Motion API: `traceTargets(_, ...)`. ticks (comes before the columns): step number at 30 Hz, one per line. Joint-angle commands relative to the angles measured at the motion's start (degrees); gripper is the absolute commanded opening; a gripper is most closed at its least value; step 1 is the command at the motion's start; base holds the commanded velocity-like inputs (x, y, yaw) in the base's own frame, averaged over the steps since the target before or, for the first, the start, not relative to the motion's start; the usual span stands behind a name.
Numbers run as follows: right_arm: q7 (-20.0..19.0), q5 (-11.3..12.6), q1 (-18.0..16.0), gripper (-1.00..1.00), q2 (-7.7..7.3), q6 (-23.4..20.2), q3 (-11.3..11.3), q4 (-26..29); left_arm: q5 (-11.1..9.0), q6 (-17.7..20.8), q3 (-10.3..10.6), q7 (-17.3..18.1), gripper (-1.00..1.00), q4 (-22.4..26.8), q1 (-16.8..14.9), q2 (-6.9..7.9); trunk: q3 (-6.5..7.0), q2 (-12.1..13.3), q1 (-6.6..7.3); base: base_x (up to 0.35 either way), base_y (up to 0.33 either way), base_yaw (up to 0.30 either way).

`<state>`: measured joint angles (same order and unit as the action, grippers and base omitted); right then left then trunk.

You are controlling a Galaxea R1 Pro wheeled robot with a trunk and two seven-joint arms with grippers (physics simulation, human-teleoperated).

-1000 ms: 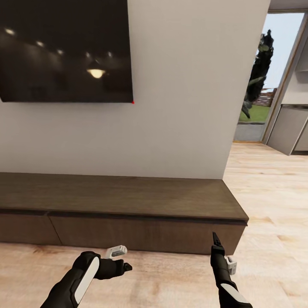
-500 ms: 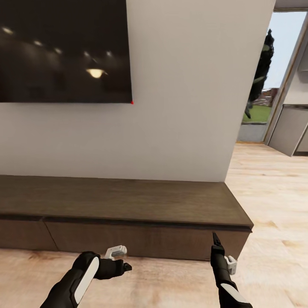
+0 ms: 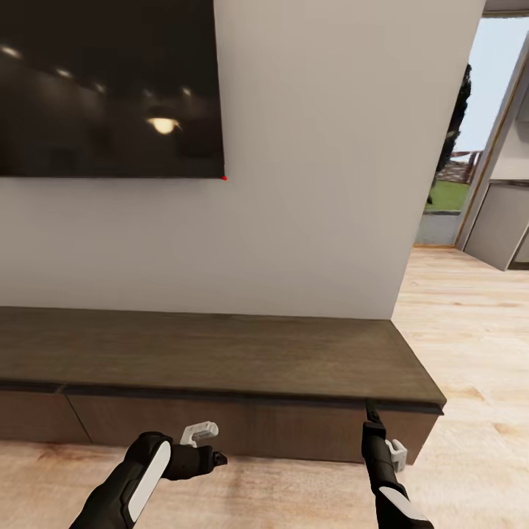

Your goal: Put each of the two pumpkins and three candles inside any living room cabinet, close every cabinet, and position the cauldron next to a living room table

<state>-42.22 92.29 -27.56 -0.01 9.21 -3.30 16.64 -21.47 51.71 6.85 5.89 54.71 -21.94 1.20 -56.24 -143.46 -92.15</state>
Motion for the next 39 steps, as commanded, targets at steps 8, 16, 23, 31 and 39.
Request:
traceTargets(8,-0.2,0.2,0.0,1.0,0.01,0.1,0.0,-0.2,0.5,0.1,0.1,0.4,1.0,0.0,0.0,0.04,-0.06,0.0,0.01,0.077,-0.077,0.0)
traceTargets(16,0.4,0.1,0.0,1.0,0.01,0.1,0.0,-0.3,0.5,0.1,0.0,0.4,1.0,0.0,0.0,0.03,-0.28,0.0,-0.02,0.006,-0.007,0.0)
traceTargets(23,0.6,-0.1,0.0,1.0,0.01,0.1,0.0,-0.3,0.5,0.1,-0.1,0.4,1.0,0.0,0.0,0.03,-1.16,-0.1,-0.12,0.0,0.0,0.0)
traceTargets(31,0.6,-0.2,0.0,1.0,0.01,0.1,0.0,-0.3,0.5,0.1,-0.1,0.4,1.0,0.0,0.0,0.03,-1.38,-0.1,-0.15,0.0,0.0,0.0)
traceTargets(39,0.6,-0.3,0.0,1.0,0.01,0.2,0.0,-0.3,0.5,0.1,-0.1,0.4,1.0,0.0,0.0,0.03,-1.38,-0.1,-0.15,0.058,0.0,0.0)
